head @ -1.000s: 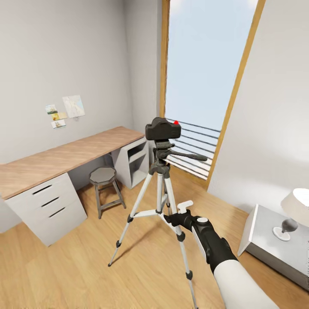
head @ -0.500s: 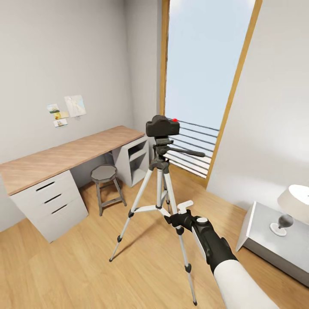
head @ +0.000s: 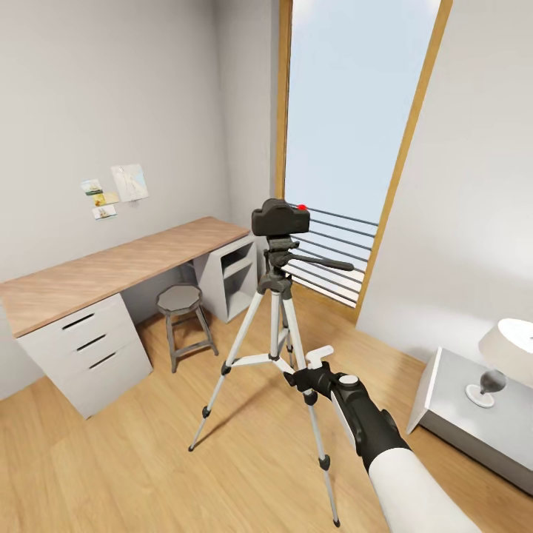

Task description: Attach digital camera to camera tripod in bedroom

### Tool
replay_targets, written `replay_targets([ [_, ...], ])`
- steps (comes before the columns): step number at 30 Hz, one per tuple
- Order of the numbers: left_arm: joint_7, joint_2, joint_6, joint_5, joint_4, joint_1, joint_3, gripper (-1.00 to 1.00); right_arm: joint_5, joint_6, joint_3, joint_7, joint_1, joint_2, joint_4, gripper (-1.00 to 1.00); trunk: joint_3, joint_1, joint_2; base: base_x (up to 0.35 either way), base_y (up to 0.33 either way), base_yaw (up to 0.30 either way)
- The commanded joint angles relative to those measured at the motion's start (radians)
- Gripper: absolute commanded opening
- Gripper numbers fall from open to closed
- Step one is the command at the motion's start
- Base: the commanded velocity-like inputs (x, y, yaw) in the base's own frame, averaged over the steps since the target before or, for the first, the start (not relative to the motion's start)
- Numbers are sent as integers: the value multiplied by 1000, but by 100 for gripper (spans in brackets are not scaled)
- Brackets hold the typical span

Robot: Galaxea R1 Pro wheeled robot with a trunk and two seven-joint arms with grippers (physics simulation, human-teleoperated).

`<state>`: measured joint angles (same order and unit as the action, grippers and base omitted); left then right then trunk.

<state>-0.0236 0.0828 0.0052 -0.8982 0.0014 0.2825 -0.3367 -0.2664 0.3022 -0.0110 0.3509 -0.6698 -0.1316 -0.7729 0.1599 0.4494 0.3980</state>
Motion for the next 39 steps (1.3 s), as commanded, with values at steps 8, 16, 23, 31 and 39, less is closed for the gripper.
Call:
replay_targets([
  [8,-2,0,1,-7,0,1,-8,100,-8,4,-2,6,-1,0,-3,100,2,1,2,0,0,0],
  [16,-2,0,1,-7,0,1,-8,100,-10,3,-1,6,-1,0,-3,100,2,1,2,0,0,0],
  [23,-2,0,0,-7,0,1,-8,100,-11,5,-1,6,-1,0,-3,100,2,1,2,0,0,0],
  [31,-2,0,1,-8,0,1,-8,100,-11,6,-1,7,-1,0,-3,100,2,1,2,0,0,0],
  [39,-4,1,0,-8,0,1,-8,100,-6,7,-2,7,-1,0,0,100,2,1,2,0,0,0],
])
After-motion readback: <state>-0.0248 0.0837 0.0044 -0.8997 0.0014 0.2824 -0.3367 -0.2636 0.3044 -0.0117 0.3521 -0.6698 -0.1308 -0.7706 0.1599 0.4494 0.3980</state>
